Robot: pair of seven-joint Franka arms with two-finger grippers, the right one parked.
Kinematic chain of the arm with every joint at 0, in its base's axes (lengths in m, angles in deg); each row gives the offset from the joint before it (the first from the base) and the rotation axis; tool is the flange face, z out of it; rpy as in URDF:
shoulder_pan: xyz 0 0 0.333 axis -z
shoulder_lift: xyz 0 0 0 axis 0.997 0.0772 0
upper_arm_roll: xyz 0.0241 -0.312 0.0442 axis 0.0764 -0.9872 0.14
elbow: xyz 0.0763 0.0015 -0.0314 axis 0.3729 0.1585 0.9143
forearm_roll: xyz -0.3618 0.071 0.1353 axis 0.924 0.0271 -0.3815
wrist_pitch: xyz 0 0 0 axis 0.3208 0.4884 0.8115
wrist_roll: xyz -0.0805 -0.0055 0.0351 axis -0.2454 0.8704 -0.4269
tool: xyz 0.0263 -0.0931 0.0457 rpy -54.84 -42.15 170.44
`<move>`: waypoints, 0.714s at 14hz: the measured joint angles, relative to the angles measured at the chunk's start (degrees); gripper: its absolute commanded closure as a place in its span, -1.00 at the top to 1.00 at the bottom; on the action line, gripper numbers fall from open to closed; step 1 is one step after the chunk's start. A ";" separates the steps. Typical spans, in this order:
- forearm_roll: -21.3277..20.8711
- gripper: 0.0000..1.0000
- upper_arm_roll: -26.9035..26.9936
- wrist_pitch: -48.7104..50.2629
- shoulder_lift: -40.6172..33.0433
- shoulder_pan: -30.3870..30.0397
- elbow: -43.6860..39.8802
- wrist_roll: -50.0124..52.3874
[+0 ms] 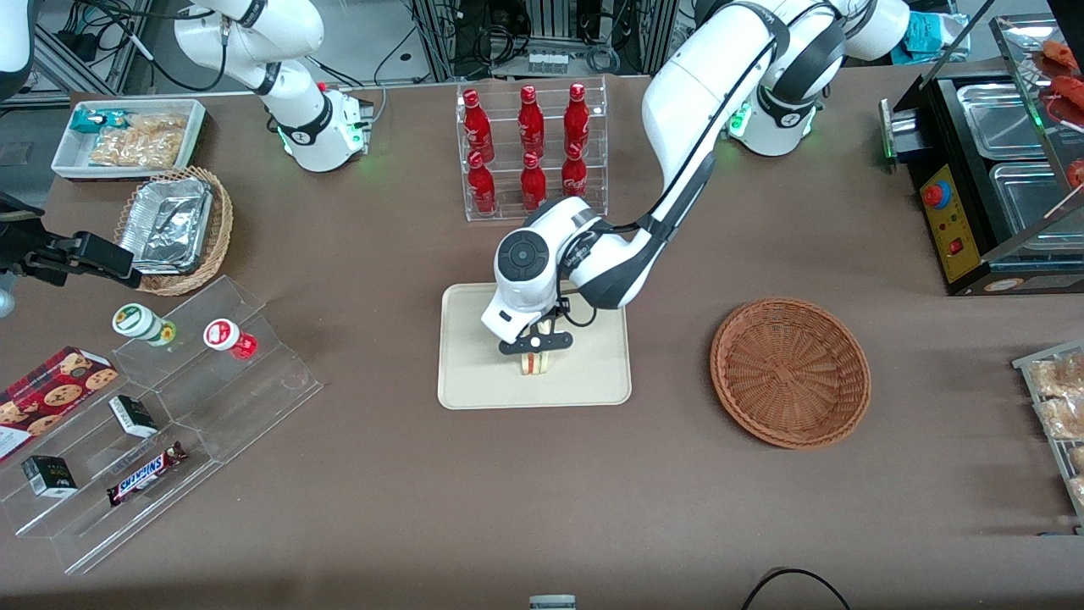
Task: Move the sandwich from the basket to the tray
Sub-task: 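Lower the sandwich onto the tray and open the left gripper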
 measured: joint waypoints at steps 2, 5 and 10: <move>-0.07 1.00 -0.09 0.08 -1.13 0.00 -0.54 0.74; -0.42 1.00 -0.07 2.74 -5.00 -0.04 -1.02 1.15; -2.12 1.00 0.85 9.35 -10.75 -0.47 -1.09 1.32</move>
